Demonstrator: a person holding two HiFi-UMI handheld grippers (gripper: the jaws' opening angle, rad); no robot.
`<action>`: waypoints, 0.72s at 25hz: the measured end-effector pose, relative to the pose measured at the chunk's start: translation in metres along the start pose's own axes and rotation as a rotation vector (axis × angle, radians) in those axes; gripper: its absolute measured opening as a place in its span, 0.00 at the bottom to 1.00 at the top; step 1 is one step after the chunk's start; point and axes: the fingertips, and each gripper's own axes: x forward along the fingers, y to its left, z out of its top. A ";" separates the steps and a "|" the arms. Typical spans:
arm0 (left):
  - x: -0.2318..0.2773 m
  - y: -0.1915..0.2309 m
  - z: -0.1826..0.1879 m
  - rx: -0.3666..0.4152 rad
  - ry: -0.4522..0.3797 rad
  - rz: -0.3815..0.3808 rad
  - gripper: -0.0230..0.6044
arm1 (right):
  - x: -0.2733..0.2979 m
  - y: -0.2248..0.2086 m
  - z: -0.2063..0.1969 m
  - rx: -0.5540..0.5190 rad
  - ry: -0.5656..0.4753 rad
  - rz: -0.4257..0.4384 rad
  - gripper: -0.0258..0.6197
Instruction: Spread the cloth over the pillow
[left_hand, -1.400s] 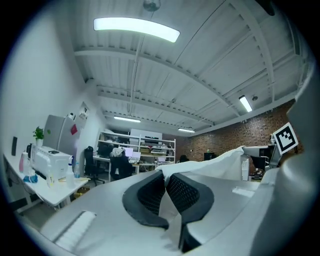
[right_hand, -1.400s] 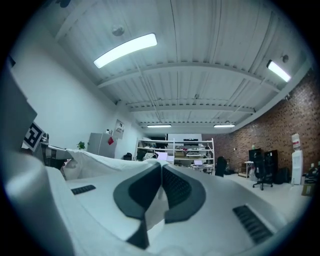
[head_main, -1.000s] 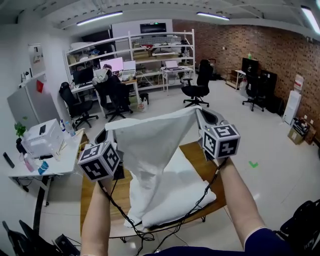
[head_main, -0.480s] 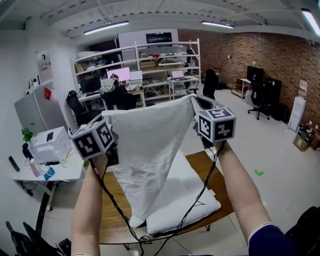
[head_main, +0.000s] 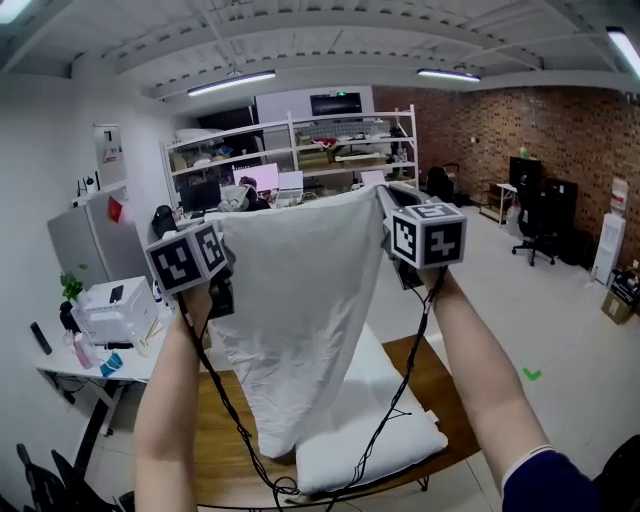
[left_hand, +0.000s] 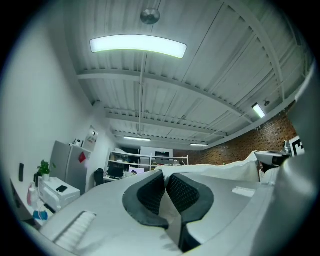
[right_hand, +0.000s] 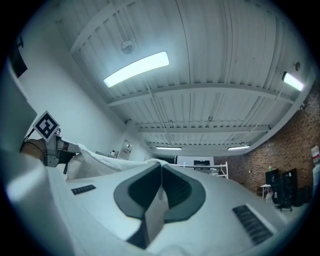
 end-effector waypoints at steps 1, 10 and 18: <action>0.002 0.001 0.006 -0.001 -0.006 0.007 0.06 | 0.004 -0.001 0.004 -0.001 -0.002 0.002 0.06; 0.030 0.009 0.048 0.039 -0.032 0.072 0.06 | 0.050 -0.017 0.029 -0.046 -0.002 0.026 0.06; 0.090 0.018 0.067 0.050 -0.061 0.043 0.06 | 0.096 -0.030 0.033 -0.059 -0.020 -0.016 0.06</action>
